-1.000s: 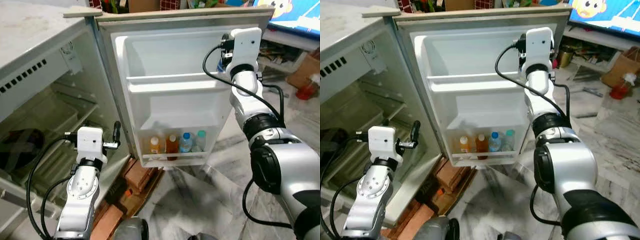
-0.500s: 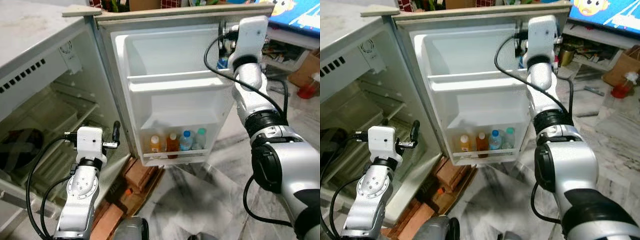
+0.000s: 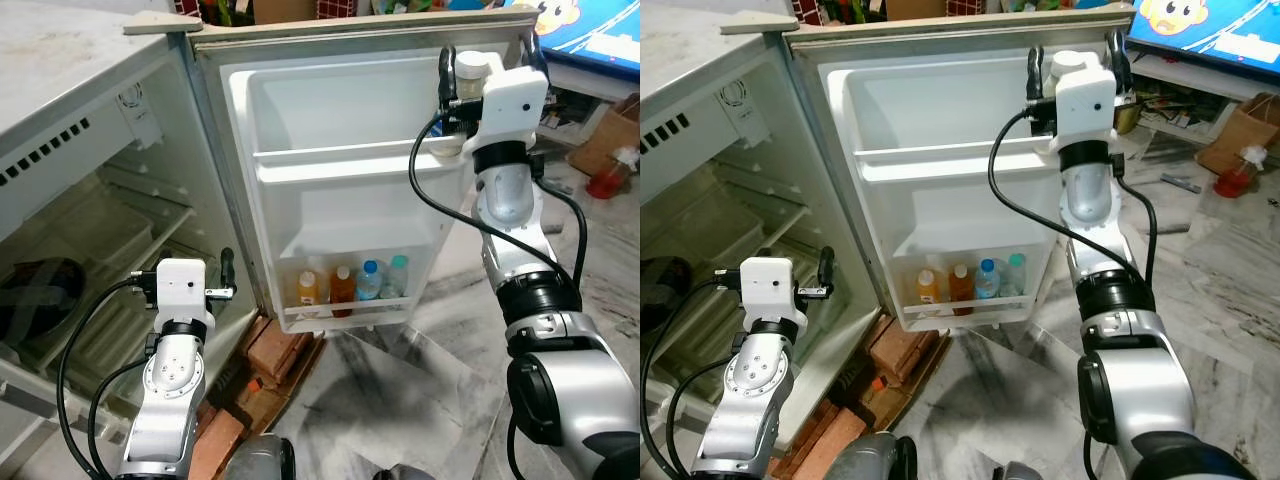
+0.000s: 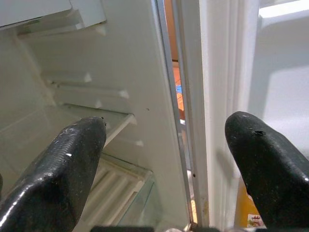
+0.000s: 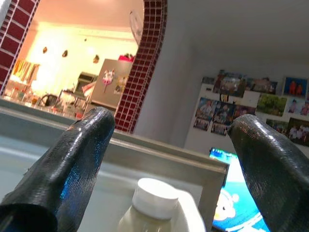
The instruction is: Restocking fridge
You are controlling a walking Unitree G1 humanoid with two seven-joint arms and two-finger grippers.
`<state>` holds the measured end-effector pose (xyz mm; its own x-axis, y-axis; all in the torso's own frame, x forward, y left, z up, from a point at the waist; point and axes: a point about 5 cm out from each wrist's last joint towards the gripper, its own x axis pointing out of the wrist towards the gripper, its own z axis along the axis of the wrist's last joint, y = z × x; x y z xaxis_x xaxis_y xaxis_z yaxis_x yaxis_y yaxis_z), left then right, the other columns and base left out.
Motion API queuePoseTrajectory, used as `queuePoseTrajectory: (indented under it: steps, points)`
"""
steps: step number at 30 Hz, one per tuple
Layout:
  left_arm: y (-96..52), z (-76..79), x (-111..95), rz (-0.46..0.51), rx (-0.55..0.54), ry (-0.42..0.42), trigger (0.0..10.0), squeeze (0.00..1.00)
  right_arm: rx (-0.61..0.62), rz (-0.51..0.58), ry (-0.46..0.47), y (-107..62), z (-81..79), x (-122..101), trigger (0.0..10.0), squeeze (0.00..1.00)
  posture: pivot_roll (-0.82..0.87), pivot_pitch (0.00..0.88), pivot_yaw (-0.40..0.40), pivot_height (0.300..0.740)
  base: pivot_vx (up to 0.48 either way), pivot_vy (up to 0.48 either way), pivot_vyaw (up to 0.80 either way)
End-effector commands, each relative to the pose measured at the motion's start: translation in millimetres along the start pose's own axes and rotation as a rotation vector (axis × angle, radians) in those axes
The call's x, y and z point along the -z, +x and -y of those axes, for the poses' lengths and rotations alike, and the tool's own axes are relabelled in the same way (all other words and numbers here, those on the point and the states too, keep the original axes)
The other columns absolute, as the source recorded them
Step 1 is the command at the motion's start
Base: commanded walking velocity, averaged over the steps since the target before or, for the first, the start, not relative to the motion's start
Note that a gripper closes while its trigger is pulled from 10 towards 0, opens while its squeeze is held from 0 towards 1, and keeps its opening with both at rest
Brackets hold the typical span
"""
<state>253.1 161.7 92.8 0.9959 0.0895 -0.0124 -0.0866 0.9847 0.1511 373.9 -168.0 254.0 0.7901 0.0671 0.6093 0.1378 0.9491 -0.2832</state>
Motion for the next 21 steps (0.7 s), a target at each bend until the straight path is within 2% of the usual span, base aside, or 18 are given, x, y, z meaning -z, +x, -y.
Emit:
queuePoseTrajectory:
  steps: [1, 21]
  points:
    - [0.7, -1.8, 1.2, -0.011, -0.010, 0.010, 10.0, 0.00, 0.009, 0.028, -0.004, 5.0, 1.9, -6.6, 10.0, 0.87, 0.19, 0.036, 0.014, 0.740, 0.000, 0.000, 0.00]
    - [0.7, -1.8, 1.2, -0.011, -0.010, 0.010, 10.0, 0.00, 0.009, 0.028, -0.004, 5.0, 1.9, -6.6, 10.0, 0.87, 0.19, 0.036, 0.014, 0.740, 0.000, 0.000, 0.00]
